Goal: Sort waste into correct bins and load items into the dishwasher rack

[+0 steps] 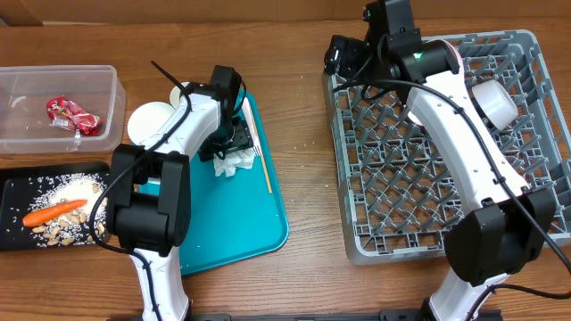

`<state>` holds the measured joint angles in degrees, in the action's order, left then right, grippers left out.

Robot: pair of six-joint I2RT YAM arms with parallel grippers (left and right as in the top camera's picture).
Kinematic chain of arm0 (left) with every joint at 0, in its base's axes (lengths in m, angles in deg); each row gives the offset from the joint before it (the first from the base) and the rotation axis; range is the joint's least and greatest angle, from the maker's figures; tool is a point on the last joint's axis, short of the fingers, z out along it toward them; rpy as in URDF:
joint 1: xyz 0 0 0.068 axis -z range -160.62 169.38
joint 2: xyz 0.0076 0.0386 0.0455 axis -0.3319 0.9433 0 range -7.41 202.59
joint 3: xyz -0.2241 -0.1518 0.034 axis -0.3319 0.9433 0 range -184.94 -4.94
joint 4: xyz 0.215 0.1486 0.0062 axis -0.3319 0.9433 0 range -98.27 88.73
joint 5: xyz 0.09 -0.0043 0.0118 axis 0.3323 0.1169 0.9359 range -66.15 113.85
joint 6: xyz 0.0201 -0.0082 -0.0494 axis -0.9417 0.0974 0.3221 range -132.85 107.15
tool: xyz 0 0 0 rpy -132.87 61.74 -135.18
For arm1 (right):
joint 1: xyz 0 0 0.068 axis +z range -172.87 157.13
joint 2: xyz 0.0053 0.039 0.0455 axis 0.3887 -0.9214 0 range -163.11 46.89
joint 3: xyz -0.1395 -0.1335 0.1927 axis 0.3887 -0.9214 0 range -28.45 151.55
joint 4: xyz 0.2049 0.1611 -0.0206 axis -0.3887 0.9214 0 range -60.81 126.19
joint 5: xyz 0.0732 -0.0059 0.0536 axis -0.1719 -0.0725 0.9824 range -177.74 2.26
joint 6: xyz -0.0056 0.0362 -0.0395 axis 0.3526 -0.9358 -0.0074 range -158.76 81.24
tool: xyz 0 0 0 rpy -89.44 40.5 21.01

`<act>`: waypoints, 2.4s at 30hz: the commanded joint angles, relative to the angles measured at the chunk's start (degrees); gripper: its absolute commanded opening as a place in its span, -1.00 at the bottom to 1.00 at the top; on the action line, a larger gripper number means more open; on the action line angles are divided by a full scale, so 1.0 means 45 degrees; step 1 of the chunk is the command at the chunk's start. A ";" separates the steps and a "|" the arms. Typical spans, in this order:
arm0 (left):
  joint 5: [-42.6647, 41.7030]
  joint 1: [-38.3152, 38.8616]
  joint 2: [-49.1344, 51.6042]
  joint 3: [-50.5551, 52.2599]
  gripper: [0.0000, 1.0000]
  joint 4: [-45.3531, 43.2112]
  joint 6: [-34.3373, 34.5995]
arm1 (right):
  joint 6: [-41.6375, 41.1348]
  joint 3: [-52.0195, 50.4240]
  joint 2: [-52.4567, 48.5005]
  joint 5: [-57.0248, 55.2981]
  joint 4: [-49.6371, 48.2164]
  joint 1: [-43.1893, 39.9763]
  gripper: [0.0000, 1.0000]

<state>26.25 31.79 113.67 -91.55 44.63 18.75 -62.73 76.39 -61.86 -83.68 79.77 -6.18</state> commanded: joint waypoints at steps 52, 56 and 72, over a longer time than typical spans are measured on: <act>-0.0228 -0.7737 -0.0461 -0.8252 -0.42 0.1409 -0.2312 | -0.0015 0.0209 0.0233 -0.0126 -0.0068 0.0000 1.00; -0.0107 -0.8276 0.0024 -0.8247 0.97 0.1360 -0.2317 | -0.0015 0.0209 0.0238 -0.0126 -0.0068 0.0000 1.00; -0.2225 -0.8446 -0.0005 -0.8296 1.00 0.3181 -0.3643 | -0.0019 0.0209 0.0233 -0.0126 -0.0068 0.0000 1.00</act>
<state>22.49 -7.32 113.75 -128.99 57.42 6.51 -62.73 76.39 -61.86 -83.68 79.75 -6.18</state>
